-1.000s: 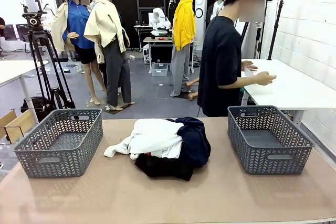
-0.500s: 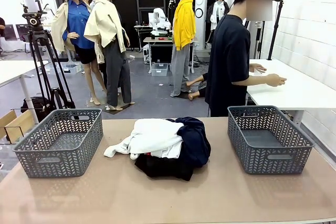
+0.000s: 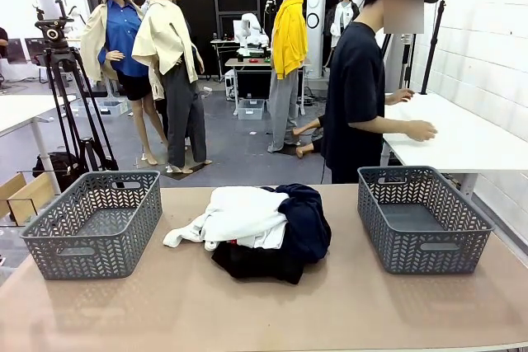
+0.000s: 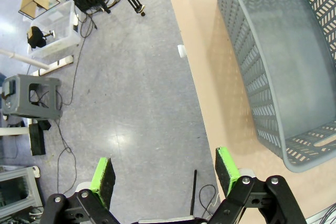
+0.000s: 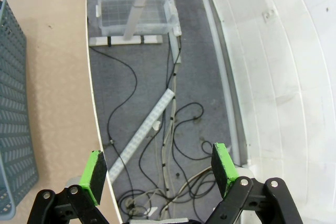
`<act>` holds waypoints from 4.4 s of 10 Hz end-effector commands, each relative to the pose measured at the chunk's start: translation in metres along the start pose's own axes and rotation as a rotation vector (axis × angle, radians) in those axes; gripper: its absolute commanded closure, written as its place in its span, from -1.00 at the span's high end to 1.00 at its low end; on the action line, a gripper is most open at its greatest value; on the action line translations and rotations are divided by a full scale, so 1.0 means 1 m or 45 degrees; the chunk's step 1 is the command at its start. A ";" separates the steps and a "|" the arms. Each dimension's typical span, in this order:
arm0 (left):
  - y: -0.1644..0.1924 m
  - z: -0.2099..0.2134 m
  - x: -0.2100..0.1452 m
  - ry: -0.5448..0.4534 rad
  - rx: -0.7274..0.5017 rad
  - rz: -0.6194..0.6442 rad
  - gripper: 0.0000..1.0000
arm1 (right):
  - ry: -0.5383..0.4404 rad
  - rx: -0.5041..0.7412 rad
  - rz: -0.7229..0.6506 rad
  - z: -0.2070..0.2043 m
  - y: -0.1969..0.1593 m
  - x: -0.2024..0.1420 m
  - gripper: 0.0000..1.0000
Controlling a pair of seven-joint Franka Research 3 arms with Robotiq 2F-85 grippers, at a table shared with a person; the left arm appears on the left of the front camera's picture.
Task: Sort the tops and bottoms.
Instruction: Lift clothes from the center of the table with your left hand.
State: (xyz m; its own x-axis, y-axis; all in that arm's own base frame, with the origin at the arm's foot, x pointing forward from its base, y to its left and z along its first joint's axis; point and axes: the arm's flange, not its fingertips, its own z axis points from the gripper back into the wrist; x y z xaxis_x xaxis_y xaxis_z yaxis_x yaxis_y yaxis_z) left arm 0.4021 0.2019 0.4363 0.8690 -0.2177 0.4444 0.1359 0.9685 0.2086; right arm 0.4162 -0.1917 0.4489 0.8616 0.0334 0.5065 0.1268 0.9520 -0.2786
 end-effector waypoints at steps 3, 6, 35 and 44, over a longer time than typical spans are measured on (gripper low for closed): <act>0.001 0.000 0.000 0.008 0.024 0.010 1.00 | 0.003 0.000 0.005 -0.001 0.000 0.001 1.00; 0.001 0.000 0.000 0.008 0.024 0.010 1.00 | 0.003 0.000 0.005 -0.001 0.000 0.001 1.00; -0.140 0.170 0.162 -0.497 -0.390 -0.971 1.00 | 0.003 0.000 0.005 -0.001 0.000 0.001 1.00; -0.417 0.076 0.146 -0.364 -1.048 -1.802 1.00 | 0.003 0.000 0.005 -0.001 0.000 0.001 1.00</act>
State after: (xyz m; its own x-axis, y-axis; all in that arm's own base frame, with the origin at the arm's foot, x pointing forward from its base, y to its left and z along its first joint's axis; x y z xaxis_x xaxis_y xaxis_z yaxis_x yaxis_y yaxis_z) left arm 0.4146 -0.2343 0.4826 -0.2297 -0.8300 0.5082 0.9732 -0.1999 0.1134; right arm 0.4163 -0.1918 0.4489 0.8615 0.0331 0.5067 0.1267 0.9523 -0.2777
